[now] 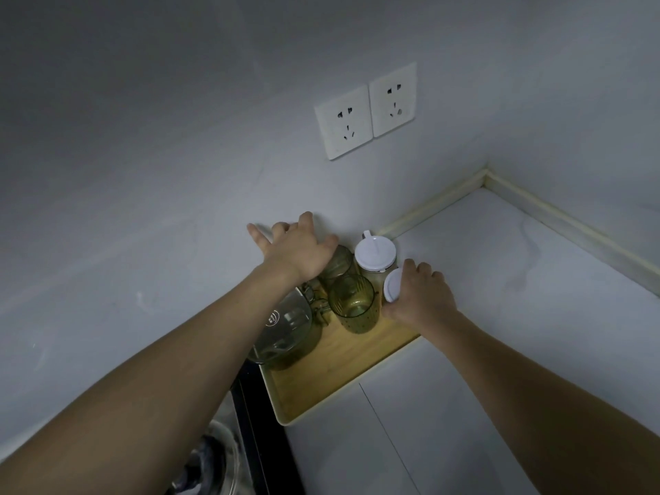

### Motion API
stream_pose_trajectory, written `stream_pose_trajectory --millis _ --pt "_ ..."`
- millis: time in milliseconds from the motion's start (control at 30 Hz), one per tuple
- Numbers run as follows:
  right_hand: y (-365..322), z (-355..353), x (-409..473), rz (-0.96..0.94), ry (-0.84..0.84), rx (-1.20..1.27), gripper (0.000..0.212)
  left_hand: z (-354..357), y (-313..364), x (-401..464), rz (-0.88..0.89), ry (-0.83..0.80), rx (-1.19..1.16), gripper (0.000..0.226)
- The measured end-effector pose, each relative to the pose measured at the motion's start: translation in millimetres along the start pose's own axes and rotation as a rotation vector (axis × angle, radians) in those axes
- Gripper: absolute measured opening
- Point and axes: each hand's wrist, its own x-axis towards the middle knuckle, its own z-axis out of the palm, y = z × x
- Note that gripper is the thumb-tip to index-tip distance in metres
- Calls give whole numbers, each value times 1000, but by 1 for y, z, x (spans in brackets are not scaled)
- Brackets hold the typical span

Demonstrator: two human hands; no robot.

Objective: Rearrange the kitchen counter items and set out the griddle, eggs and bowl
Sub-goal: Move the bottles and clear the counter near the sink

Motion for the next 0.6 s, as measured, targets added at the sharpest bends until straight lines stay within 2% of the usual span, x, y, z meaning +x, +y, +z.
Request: stream_pose_trajectory --millis 433,600 --pt "-3 16 9 49 18 -8 89 12 -3 1 105 -4 -70 66" --pt "-2 16 7 77 -34 33 103 14 -9 -1 104 -8 -72 67"
